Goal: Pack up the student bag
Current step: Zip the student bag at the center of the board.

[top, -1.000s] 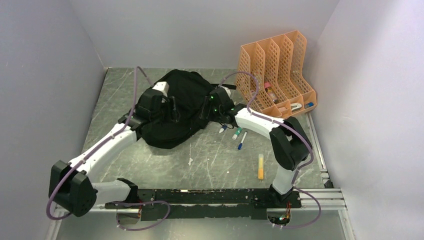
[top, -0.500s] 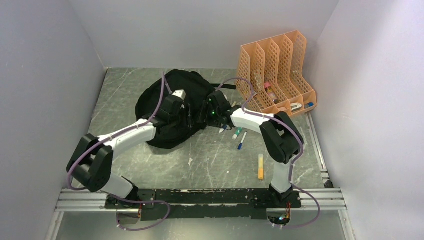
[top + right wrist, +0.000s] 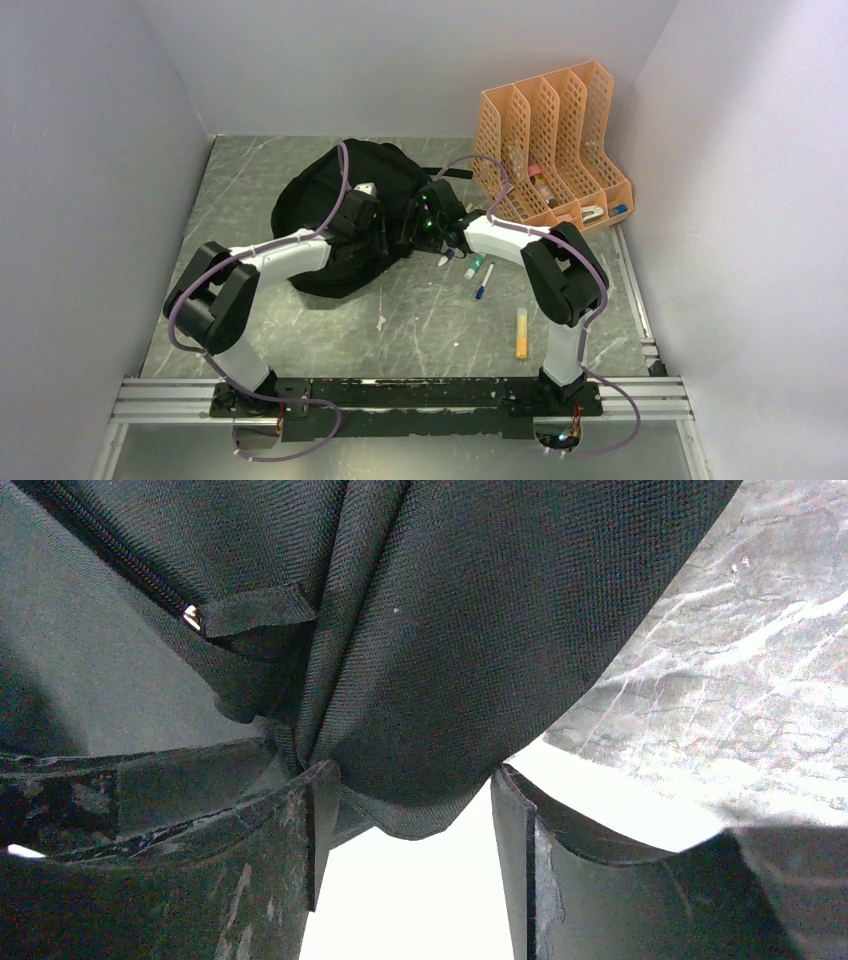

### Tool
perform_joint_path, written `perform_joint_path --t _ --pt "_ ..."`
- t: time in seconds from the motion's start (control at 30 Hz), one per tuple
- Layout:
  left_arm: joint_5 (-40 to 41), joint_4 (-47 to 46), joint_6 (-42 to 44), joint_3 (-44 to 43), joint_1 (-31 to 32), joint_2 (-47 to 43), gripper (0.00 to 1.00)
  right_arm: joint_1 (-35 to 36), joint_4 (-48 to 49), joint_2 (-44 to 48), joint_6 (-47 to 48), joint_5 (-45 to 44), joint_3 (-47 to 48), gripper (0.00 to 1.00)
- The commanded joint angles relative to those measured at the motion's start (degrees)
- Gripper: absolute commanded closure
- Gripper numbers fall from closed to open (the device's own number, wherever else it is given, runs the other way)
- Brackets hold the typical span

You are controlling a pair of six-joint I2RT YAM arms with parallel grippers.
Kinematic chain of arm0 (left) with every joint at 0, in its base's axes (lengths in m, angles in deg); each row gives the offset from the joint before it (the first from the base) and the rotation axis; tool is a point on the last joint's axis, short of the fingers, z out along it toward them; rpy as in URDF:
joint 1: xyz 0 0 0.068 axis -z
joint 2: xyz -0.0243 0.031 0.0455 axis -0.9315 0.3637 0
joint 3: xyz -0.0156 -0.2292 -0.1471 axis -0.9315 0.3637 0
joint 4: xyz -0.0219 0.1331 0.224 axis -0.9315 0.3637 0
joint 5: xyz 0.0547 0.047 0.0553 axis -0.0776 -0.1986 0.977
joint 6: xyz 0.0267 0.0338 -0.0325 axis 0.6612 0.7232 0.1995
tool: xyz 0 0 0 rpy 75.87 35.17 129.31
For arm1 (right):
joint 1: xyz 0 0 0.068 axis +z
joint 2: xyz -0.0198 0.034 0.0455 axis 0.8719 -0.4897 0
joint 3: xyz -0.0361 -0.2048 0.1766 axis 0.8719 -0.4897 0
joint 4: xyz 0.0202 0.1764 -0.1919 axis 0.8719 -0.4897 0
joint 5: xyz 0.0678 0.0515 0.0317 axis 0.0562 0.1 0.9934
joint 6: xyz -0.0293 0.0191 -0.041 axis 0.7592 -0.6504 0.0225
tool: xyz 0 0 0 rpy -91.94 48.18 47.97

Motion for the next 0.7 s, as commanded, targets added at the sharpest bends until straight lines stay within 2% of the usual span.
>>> perform_joint_path --t 0.0,0.13,0.37,0.4,0.6,0.67 --pt "1.23 -3.00 -1.28 -2.87 0.50 2.05 0.53 -0.42 1.63 -0.61 0.46 1.06 -0.47 0.40" --pt "0.98 -3.48 -1.46 -4.06 0.46 3.66 0.64 -0.73 1.35 -0.28 0.88 1.15 -0.59 0.42" --pt "1.49 -2.41 -1.20 -4.96 0.50 3.98 0.94 -0.94 1.28 -0.07 1.07 1.32 -0.87 0.44" --pt "1.57 -2.13 -1.05 -4.87 0.46 3.67 0.95 -1.01 1.28 -0.08 0.98 1.43 -0.81 0.43" --pt "0.76 -3.03 0.26 -1.65 0.50 0.35 0.95 -1.29 1.83 0.09 -2.72 2.17 -1.09 0.25" --pt "-0.42 -3.59 0.65 -0.39 0.50 -0.55 0.95 -1.31 3.05 -0.18 -4.39 3.21 -1.23 0.22"
